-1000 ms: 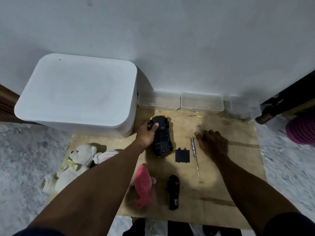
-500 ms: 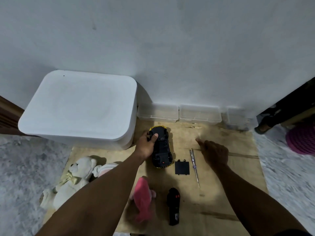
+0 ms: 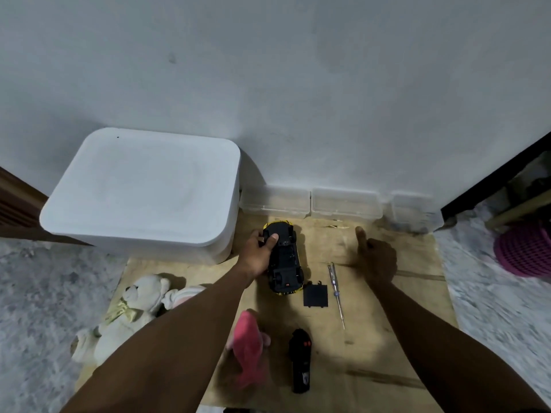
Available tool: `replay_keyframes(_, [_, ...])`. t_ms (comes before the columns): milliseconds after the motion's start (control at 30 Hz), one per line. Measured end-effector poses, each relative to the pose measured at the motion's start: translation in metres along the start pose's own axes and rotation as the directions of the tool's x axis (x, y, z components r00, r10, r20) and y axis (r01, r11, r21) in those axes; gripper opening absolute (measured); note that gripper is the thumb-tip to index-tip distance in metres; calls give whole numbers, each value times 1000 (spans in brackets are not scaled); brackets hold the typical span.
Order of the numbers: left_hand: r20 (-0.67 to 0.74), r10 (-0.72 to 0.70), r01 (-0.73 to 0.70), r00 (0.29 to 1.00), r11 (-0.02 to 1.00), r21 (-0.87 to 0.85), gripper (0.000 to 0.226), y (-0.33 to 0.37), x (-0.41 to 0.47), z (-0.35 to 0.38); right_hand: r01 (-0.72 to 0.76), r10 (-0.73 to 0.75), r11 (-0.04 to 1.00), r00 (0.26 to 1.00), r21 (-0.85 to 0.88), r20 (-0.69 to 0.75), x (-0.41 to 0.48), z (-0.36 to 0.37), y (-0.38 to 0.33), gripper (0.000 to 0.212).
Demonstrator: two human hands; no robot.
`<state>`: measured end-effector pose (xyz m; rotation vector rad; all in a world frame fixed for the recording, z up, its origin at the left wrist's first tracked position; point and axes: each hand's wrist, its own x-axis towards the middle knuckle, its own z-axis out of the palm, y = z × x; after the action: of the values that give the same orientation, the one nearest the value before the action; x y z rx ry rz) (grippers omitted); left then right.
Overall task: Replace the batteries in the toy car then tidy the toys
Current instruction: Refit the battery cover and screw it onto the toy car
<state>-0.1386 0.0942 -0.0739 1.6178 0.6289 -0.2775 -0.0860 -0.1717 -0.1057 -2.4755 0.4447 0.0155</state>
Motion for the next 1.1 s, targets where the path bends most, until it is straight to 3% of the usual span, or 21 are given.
replay_keyframes(67, [0, -4, 4, 1000, 1000, -10, 29, 7, -3, 0, -249, 232, 916, 969, 315, 89, 7, -8, -12, 72])
replay_keyframes(133, [-6, -9, 9, 1000, 1000, -18, 30, 14, -6, 0, -538, 417, 639, 843, 550, 341, 11, -18, -24, 64])
replay_keyframes(167, [-9, -10, 10, 1000, 1000, -25, 31, 17, -7, 0, -647, 434, 502, 763, 574, 479, 12, -24, -27, 60])
replay_keyframes(233, [-16, -9, 8, 1000, 999, -38, 29, 25, -10, 0, -762, 394, 375, 646, 528, 654, 11, -34, -35, 56])
replay_keyframes(433, [-22, 0, -1, 1000, 996, -84, 27, 42, -19, -3, -827, 189, 334, 528, 451, 828, -1, -44, -57, 43])
replay_keyframes(600, [-14, -5, 4, 1000, 995, -102, 29, 47, -27, -6, -864, 223, 233, 494, 446, 840, -11, -38, -61, 49])
replay_keyframes(767, [-3, 15, -15, 1000, 994, -105, 24, 49, -33, -8, -846, 264, 253, 527, 469, 808, -23, -31, -65, 36])
replay_keyframes(933, [17, 32, -31, 999, 998, -56, 21, 53, -37, -11, -836, 263, 208, 548, 508, 794, -36, -30, -71, 24])
replay_keyframes(1100, [65, 24, -20, 998, 997, -69, 26, 61, -48, -13, -780, 235, 275, 621, 561, 748, -50, -36, -86, 12])
